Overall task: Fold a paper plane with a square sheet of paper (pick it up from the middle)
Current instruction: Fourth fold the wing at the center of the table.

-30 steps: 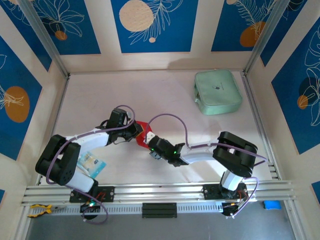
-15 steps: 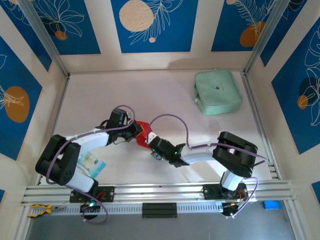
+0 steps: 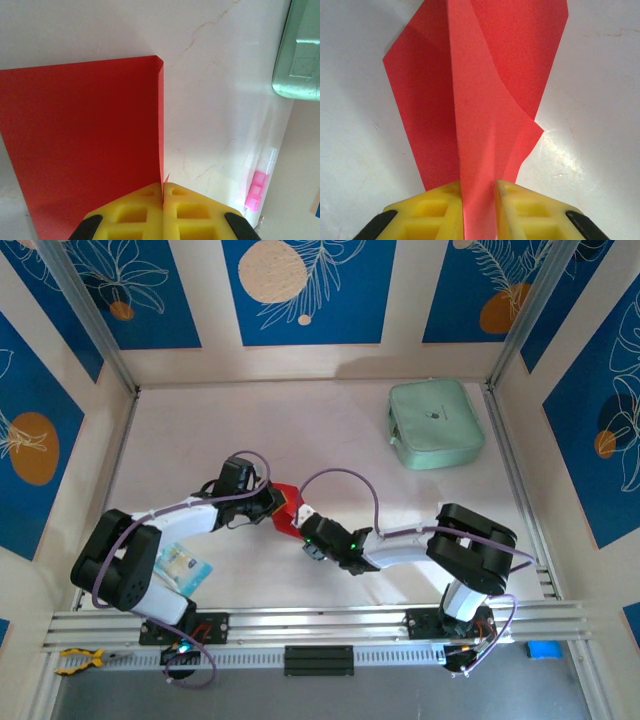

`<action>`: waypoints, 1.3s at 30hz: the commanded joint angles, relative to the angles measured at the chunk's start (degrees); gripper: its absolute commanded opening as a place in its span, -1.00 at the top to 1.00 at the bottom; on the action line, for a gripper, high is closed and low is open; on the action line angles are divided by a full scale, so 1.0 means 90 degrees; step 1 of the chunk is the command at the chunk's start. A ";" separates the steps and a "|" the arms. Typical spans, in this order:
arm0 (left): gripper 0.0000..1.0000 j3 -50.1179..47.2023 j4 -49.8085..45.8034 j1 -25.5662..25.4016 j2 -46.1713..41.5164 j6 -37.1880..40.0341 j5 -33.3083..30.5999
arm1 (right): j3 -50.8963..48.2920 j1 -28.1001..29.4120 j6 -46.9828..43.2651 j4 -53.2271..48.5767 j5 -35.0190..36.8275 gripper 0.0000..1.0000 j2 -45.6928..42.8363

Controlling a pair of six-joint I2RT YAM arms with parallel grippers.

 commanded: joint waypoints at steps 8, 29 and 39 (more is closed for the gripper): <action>0.97 0.0155 -0.0127 -0.0014 0.0071 0.0132 0.0017 | -0.0184 -0.0034 0.0171 0.0238 -0.0126 0.58 -0.0216; 0.98 0.0097 -0.0142 -0.0014 0.0032 0.0119 0.0015 | -0.0189 -0.0031 0.0216 0.0315 -0.0299 0.65 -0.0258; 0.98 0.0087 -0.0157 -0.0014 0.0003 0.0117 0.0016 | -0.0112 -0.0028 0.0291 0.0188 -0.0263 0.61 -0.0128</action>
